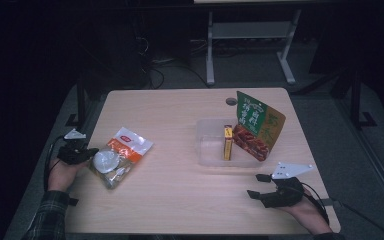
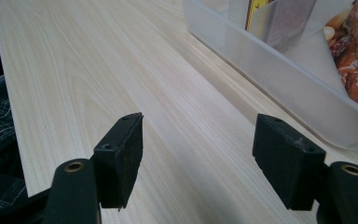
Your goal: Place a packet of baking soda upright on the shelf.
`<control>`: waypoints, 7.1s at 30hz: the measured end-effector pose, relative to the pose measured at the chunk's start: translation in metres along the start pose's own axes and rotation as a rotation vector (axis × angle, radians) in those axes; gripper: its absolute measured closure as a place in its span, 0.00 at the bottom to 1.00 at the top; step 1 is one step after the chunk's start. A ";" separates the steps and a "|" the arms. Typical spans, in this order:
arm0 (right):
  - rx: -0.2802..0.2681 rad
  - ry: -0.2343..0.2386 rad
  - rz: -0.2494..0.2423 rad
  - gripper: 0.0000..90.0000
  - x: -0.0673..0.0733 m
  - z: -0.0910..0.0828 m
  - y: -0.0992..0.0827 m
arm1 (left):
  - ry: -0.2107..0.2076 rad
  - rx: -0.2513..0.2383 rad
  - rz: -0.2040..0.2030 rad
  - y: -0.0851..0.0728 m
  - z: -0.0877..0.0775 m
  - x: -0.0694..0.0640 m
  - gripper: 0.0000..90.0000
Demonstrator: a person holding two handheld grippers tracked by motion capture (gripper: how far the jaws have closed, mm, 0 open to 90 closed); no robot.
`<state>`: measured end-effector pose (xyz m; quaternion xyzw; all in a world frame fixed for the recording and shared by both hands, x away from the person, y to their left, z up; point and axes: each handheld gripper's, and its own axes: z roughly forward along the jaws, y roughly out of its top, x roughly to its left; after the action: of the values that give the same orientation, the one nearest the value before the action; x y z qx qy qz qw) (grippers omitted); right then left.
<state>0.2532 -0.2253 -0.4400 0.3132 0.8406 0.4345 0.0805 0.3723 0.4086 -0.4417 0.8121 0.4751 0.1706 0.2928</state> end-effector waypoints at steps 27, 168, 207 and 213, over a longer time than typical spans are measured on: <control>0.008 0.046 -0.027 0.37 -0.001 0.012 0.010 | -0.237 0.005 0.193 0.003 -0.002 -0.097 1.00; -0.224 0.423 -0.151 1.00 0.035 0.064 0.123 | -0.592 -0.452 0.226 0.074 -0.024 -0.220 0.94; -0.270 0.340 -0.250 1.00 0.007 -0.024 0.149 | -0.432 -0.175 0.228 0.023 -0.012 -0.178 0.23; -0.264 0.298 -0.247 1.00 -0.005 -0.015 0.162 | -0.430 -0.160 0.248 0.023 -0.007 -0.177 0.22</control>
<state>0.3249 -0.1696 -0.3049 0.1271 0.8110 0.5690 0.0484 0.2973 0.2473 -0.4213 0.8558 0.2838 0.0655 0.4275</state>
